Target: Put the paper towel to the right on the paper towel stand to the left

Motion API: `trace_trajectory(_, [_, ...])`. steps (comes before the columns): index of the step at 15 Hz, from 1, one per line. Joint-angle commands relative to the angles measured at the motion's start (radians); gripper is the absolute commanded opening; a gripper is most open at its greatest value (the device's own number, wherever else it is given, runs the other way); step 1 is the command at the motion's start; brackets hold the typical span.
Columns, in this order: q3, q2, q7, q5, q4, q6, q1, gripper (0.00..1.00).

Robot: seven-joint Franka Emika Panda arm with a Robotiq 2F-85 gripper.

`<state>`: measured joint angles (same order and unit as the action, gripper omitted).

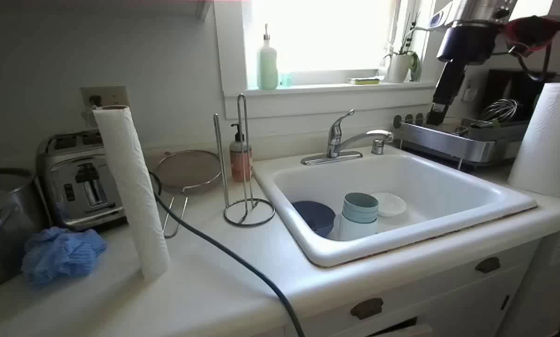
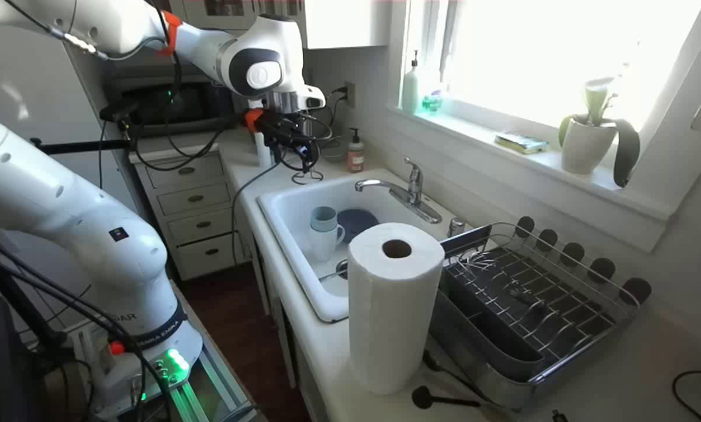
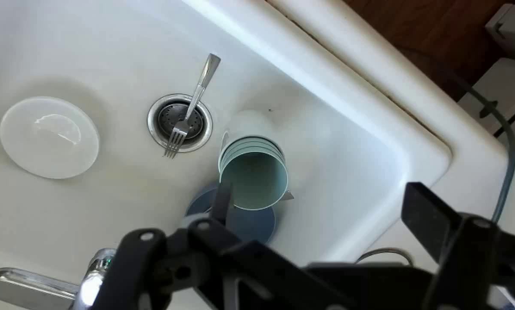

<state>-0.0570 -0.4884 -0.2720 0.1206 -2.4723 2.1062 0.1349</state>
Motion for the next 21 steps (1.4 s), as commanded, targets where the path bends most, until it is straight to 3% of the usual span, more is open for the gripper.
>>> trace_trajectory(1, [0.009, 0.001, -0.004, 0.005, 0.002, -0.003, -0.01, 1.0])
trace_trajectory(8, [0.009, 0.001, -0.004, 0.005, 0.002, -0.003, -0.01, 1.0])
trace_trajectory(12, [0.028, -0.032, 0.125, -0.114, -0.001, -0.02, -0.108, 1.0])
trace_trajectory(15, [0.019, -0.065, 0.205, -0.23, 0.029, -0.137, -0.198, 1.0])
trace_trajectory(18, [-0.013, -0.089, 0.219, -0.302, 0.082, -0.256, -0.269, 1.0])
trace_trajectory(21, [-0.064, -0.099, 0.189, -0.337, 0.128, -0.282, -0.315, 1.0])
